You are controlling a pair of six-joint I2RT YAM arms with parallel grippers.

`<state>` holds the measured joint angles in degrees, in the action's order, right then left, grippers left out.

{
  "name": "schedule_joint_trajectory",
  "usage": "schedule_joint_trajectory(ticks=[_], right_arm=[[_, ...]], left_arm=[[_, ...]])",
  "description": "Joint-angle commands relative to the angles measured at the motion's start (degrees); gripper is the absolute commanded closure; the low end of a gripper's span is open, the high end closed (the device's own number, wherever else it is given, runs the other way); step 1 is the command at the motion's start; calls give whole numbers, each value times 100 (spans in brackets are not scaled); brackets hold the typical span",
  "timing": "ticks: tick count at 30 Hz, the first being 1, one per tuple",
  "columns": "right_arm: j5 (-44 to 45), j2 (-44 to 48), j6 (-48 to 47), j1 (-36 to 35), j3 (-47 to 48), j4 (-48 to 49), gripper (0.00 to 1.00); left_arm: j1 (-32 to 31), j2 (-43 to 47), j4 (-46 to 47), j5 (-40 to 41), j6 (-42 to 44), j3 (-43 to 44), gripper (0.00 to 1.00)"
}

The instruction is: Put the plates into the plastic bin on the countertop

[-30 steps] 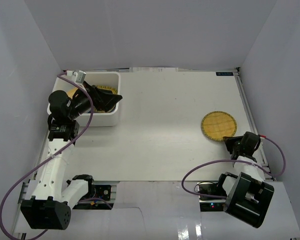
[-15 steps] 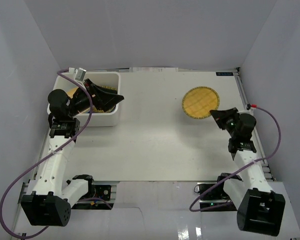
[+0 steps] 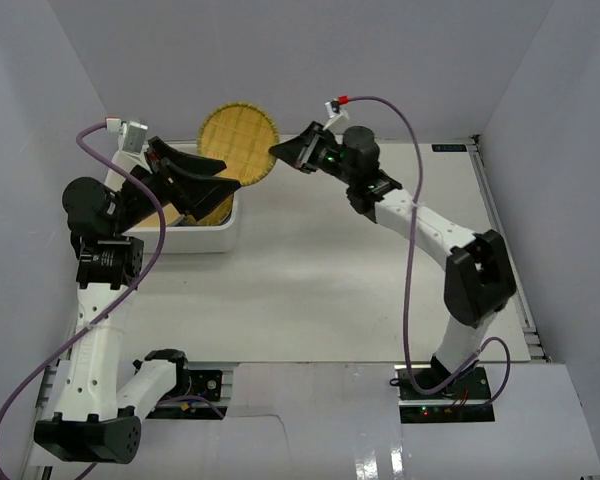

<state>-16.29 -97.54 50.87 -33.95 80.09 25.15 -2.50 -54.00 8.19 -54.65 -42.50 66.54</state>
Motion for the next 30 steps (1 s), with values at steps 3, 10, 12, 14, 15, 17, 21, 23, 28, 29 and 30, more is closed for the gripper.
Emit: schedule_joint_trajectory(ticks=[3, 10, 12, 14, 15, 17, 21, 23, 28, 29, 30], right_arm=[[258, -1573, -464, -708, 2103, -843, 92], [601, -3831, -667, -1289, 5321, -2048, 92], [810, -4009, -535, -1394, 5491, -1979, 92], [943, -3932, -368, -1456, 4923, -1769, 73], [987, -3861, -350, -1473, 4737, -1541, 61], [1049, -3580, -428, -1482, 4376, -1478, 37], [1146, -3001, -867, -1465, 4033, -1451, 26], [1164, -2535, -1122, -1465, 3787, -1425, 21], [1111, -901, -1553, -1465, 1812, -837, 6], [1093, -612, -1632, -1456, 1425, -758, 10], [1050, -61, -1772, -1465, 1030, -722, 10]], left_arm=[[-22, 126, -1492, 1164, 724, 350, 2], [-22, 223, -1803, 1896, 910, 368, 2], [-31, 179, -1812, 1958, 858, 316, 2], [-31, 162, -1820, 2081, 823, 237, 2], [-31, 153, -1881, 2134, 805, 228, 2], [-31, 161, -1978, 2380, 805, 245, 2], [-31, 275, -2101, 2758, 857, 420, 2], [-31, 311, -2137, 2793, 919, 517, 2], [-31, 390, -2444, 2881, 980, 781, 2], [-31, 407, -2488, 2881, 972, 790, 2], [-31, 425, -2549, 2812, 980, 790, 2]])
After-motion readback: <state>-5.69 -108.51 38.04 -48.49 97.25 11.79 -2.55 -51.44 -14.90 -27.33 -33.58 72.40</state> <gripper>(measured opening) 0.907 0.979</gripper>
